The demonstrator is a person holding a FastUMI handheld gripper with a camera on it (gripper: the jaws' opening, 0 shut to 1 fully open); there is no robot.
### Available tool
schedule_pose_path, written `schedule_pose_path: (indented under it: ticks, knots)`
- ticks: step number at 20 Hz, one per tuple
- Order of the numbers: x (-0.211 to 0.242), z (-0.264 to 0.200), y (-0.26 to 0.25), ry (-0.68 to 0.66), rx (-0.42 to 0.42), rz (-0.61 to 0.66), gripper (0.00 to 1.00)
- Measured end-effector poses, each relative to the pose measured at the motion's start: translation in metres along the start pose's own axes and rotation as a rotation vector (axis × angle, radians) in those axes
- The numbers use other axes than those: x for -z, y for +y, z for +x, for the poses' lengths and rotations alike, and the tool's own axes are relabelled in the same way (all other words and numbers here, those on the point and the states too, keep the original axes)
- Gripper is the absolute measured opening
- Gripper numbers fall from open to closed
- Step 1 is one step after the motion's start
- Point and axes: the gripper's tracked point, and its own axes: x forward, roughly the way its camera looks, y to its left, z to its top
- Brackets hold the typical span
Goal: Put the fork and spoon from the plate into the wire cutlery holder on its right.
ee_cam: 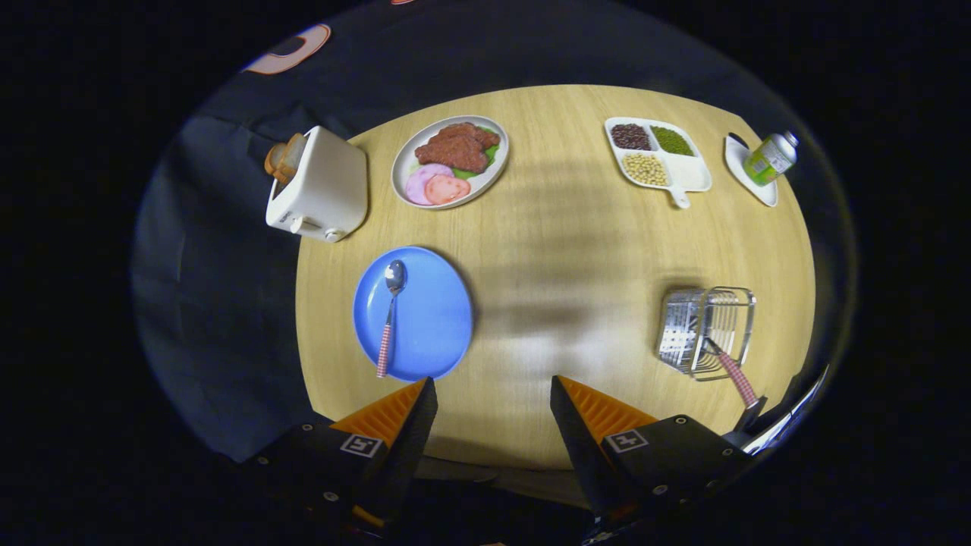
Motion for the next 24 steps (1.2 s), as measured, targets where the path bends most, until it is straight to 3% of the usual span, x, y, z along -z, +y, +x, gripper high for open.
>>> schedule_pose_path:
  ticks: [5,14,19,24]
  knots:
    - [-0.002,0.035,0.051,0.018,-0.017,-0.026,0.91]
    - [0.01,0.09,0.107,0.072,0.028,-0.062,0.91]
    - [0.017,0.121,0.117,0.093,0.076,-0.066,0.86]
    - [0.024,0.146,0.123,0.118,0.12,-0.079,0.73]
